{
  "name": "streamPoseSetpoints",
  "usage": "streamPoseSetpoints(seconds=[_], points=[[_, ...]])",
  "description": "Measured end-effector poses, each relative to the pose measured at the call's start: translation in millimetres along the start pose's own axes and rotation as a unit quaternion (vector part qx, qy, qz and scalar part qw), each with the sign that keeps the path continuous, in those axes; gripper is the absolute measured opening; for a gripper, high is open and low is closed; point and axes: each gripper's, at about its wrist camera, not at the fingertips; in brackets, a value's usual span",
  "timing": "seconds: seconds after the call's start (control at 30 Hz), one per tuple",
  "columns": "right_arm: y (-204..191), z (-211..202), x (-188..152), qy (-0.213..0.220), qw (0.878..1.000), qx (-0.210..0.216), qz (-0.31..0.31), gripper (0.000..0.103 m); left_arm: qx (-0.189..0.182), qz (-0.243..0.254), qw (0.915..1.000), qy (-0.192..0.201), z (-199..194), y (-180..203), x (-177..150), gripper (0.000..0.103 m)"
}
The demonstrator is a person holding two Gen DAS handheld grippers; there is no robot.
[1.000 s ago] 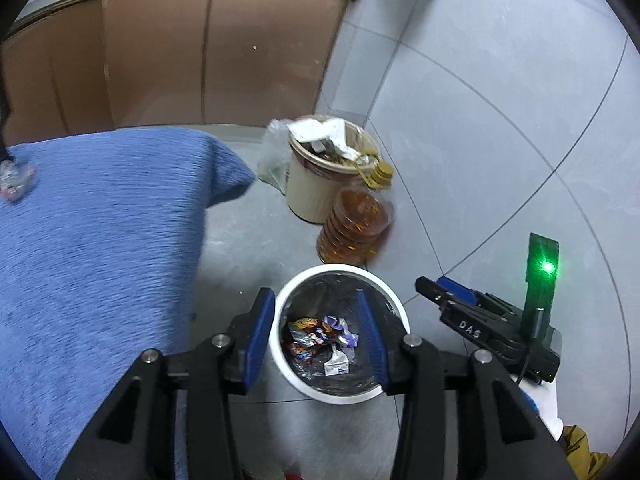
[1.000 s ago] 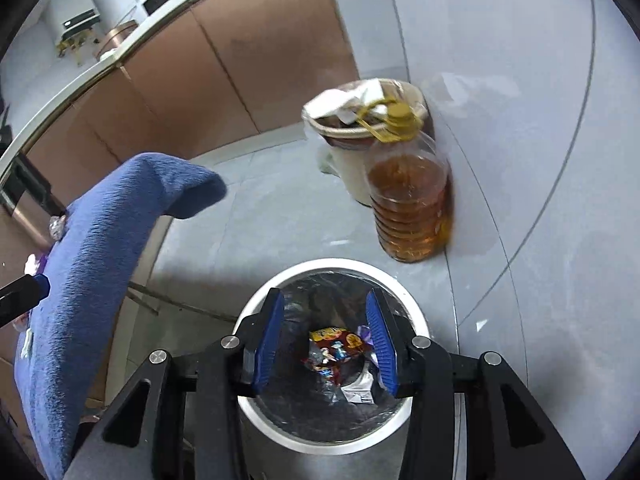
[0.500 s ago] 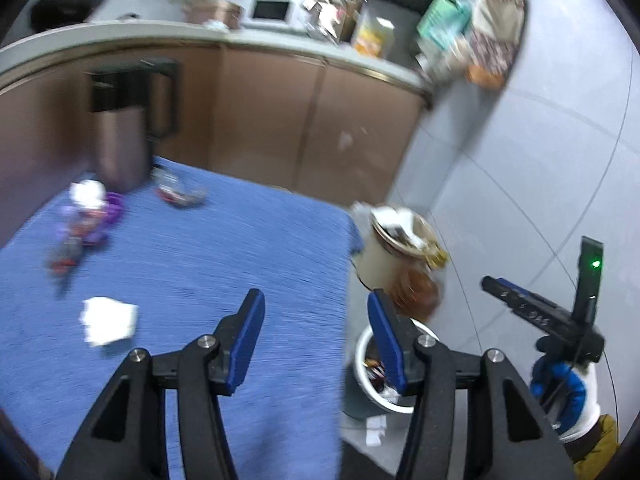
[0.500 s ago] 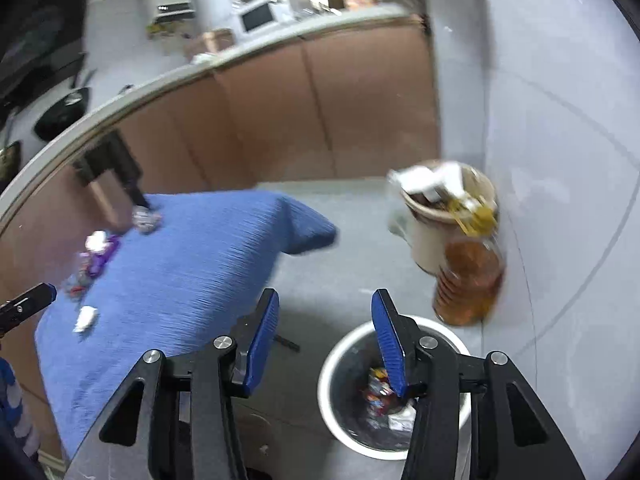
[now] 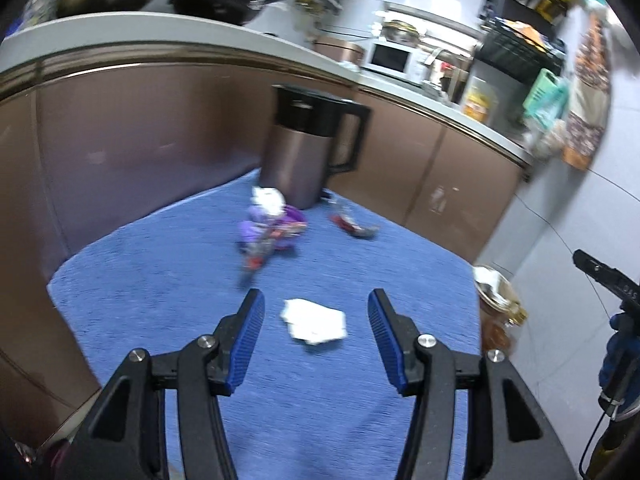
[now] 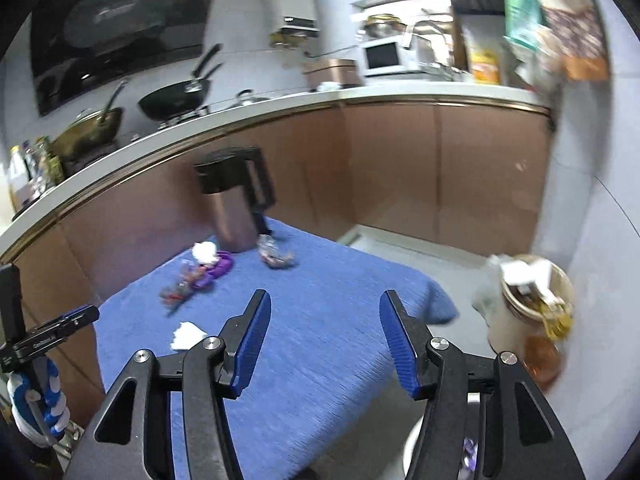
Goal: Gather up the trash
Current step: 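Move both open grippers back over the table toward the remaining trash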
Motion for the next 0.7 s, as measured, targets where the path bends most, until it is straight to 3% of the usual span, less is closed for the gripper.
streamPoseSetpoints(seconds=[0.27, 0.7], points=[[-38.7, 76.4, 21.1, -0.035, 0.997, 0.047, -0.051, 0.058, 0.03, -0.011, 0.9988, -0.038, 56.2, -35.6, 8.5, 0.052], [-83.7, 296.0, 35.0, -0.152, 0.979, 0.094, -0.097, 0.059, 0.031, -0.016, 0.9955, -0.088, 181.8, -59.7, 29.0, 0.052]])
Point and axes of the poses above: each gripper's, at about its wrist camera, not at the fingertips, and z roughly the way its jaws point, y to its right, x to its top, and after that the axes turned 1 degree about -z, right-handed
